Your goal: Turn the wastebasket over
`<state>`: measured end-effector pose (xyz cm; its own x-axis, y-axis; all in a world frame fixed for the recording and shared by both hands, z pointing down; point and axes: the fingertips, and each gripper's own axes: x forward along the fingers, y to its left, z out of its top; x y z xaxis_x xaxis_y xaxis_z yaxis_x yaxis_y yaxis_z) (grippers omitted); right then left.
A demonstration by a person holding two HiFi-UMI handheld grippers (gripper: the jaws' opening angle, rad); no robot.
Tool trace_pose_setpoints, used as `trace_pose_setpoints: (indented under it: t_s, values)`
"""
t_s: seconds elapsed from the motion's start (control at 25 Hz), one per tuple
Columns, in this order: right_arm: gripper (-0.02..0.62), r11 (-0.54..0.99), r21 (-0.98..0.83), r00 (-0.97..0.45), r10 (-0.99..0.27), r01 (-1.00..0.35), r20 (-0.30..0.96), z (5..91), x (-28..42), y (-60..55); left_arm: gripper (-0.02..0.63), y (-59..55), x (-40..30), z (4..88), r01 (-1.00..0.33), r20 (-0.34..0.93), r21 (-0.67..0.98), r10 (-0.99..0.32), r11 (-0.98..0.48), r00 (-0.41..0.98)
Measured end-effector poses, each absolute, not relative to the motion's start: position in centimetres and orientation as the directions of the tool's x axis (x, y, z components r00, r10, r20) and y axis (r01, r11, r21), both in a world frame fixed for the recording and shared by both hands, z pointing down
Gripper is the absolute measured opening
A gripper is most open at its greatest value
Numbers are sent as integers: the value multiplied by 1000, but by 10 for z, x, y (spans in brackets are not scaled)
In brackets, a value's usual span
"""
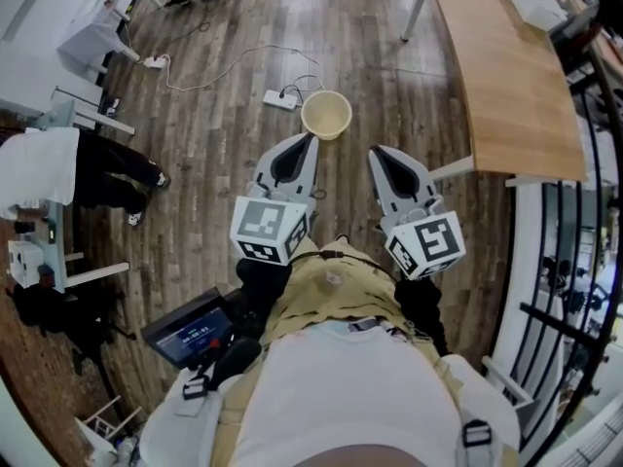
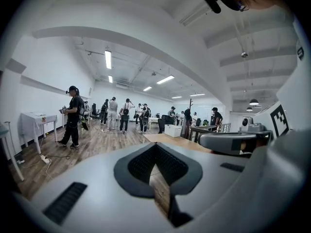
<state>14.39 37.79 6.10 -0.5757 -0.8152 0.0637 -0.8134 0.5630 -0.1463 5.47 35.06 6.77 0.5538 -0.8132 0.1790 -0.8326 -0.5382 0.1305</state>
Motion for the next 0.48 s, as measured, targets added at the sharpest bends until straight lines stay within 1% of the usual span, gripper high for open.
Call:
trace_pose_setpoints:
  t_s: [0.24, 0.48]
  values:
    - [20, 570, -157, -586, -807, -806, 78, 77, 155, 380, 2, 355, 71, 79, -833, 204, 125, -808, -539, 553]
    - [21, 576, -172, -596, -797, -799, 99, 92, 149, 367, 2, 342, 67, 95, -833, 240, 142, -798, -534, 553]
